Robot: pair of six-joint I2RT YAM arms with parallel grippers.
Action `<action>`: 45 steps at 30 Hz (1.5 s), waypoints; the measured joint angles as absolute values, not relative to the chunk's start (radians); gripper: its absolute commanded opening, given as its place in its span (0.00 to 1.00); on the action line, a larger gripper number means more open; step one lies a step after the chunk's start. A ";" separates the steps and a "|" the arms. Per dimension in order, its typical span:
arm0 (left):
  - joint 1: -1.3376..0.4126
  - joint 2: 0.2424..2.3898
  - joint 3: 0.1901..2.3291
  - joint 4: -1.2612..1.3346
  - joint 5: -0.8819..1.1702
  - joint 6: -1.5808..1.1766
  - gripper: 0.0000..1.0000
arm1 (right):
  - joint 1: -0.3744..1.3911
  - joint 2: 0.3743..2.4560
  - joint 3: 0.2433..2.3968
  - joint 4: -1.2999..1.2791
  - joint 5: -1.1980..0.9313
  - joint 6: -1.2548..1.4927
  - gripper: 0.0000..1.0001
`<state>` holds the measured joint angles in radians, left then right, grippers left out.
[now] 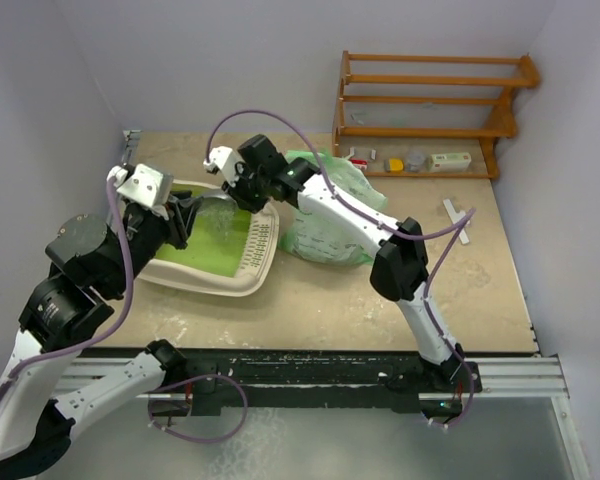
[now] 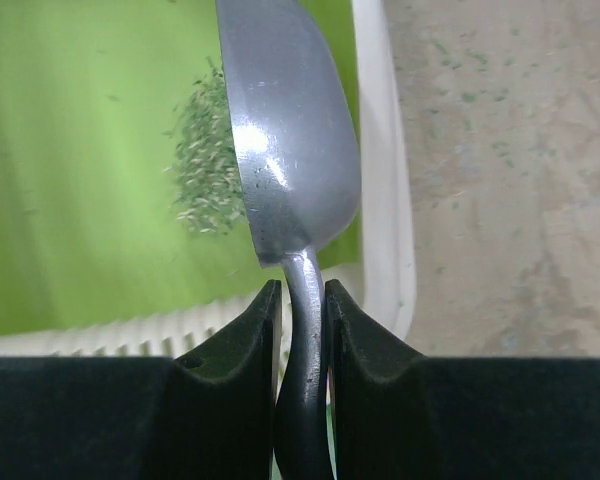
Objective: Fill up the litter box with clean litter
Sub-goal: 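Pour the cat litter into the litter box, then scoop the cat litter from the cat litter bag.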
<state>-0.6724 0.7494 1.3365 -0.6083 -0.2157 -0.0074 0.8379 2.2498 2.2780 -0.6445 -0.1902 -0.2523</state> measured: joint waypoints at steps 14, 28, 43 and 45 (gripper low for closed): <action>-0.672 0.684 1.296 -0.618 -0.269 -0.007 0.24 | 0.935 2.184 2.051 -0.303 0.092 -0.462 0.00; -0.669 0.698 1.270 -0.555 -0.284 -0.006 0.40 | 0.928 1.961 1.946 -0.286 0.131 -0.467 0.00; -0.669 0.941 1.272 -0.291 -0.137 0.074 0.50 | 0.583 1.742 2.192 -0.668 0.068 -0.395 0.00; -0.669 0.986 1.289 -0.250 -0.109 0.081 0.51 | 0.463 1.657 2.151 -0.684 0.036 -0.387 0.00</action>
